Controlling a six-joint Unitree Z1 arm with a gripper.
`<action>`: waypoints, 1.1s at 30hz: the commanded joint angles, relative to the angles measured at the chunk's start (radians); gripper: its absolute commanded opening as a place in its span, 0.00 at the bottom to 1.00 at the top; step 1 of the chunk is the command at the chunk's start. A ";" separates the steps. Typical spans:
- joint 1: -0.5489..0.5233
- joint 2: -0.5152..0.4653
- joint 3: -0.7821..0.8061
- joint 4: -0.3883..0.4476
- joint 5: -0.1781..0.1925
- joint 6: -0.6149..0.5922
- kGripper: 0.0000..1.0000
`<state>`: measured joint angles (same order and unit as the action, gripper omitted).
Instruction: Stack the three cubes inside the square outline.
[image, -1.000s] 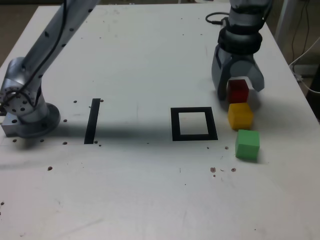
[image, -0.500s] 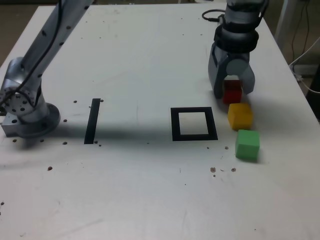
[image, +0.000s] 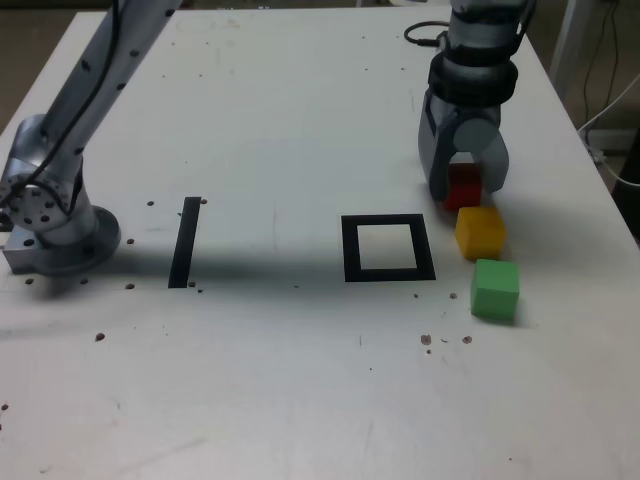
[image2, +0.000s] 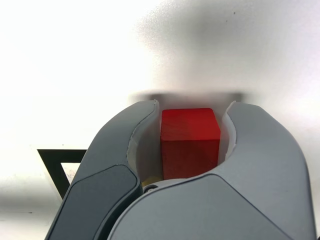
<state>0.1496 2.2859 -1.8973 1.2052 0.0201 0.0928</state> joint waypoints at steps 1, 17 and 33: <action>-0.001 -0.030 0.003 -0.005 0.010 -0.001 0.23; -0.028 -0.259 0.240 0.038 0.019 0.001 0.22; -0.190 -0.345 0.523 -0.139 -0.001 -0.117 0.23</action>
<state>-0.0401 1.9465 -1.3705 1.0706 0.0190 -0.0198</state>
